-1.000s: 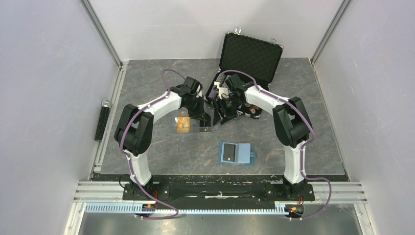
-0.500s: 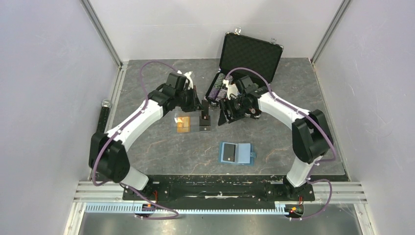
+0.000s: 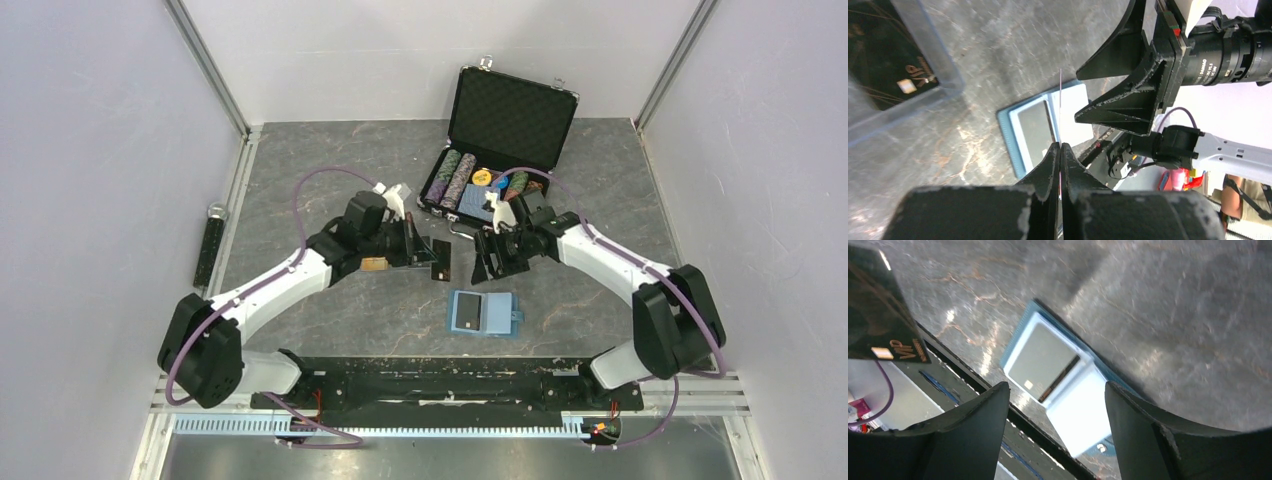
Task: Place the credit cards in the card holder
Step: Pick up the credit card from the storage box, then insert the credit card into the card holder.
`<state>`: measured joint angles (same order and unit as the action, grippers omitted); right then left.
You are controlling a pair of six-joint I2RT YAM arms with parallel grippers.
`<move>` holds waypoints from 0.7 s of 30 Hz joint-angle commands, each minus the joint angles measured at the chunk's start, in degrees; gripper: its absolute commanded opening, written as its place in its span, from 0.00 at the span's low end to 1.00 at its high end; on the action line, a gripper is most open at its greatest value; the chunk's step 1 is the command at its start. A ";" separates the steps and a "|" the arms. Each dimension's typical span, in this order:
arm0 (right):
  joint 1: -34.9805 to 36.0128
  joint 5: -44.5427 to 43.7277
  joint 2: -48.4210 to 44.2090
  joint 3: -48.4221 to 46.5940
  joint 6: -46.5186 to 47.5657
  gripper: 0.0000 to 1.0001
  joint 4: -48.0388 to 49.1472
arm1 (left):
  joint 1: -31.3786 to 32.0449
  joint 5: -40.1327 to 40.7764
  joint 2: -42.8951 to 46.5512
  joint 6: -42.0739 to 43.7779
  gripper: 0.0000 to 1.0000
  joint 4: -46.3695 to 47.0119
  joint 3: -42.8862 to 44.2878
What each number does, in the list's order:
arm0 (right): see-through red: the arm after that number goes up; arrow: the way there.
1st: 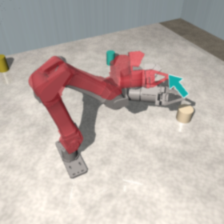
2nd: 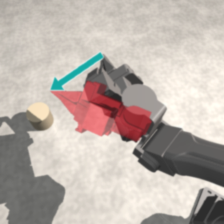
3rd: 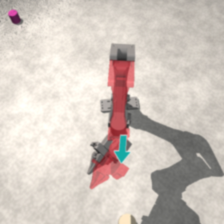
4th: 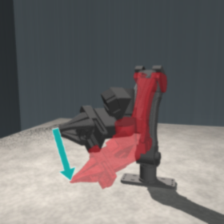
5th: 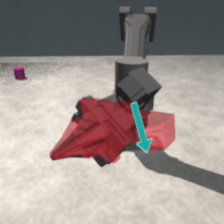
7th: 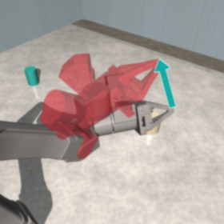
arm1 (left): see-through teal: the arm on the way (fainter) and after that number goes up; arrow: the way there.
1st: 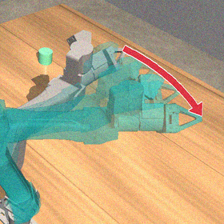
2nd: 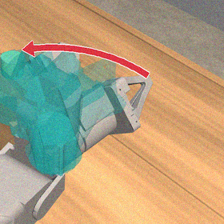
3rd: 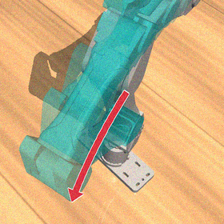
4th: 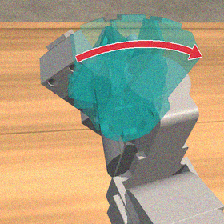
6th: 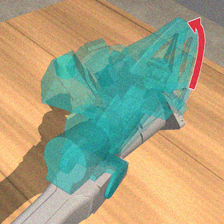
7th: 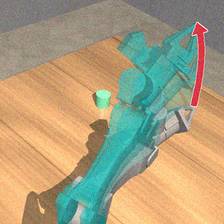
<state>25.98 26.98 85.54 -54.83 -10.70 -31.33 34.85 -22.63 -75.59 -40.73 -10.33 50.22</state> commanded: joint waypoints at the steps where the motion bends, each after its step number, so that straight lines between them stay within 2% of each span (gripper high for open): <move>1: -1.90 -2.76 -6.26 5.16 -0.68 0.73 0.51 | 4.24 -0.06 0.03 -6.72 0.02 10.04 -3.00; 7: -6.73 -3.09 -11.79 10.54 -0.97 0.75 -0.05 | 9.20 0.82 -3.58 -11.84 0.02 19.52 -6.91; 15: -7.57 -0.16 -11.43 13.45 -1.59 0.74 1.55 | 12.76 -0.08 -11.21 -13.60 0.02 27.12 -7.82; 21: -8.37 0.13 -10.18 15.37 -1.71 0.56 2.00 | 13.05 -0.87 -15.71 -12.74 0.02 29.49 -7.01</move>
<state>18.17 26.06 74.85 -40.40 -12.25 -30.83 47.66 -22.76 -89.38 -52.34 13.85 42.68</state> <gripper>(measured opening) 0.600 0.029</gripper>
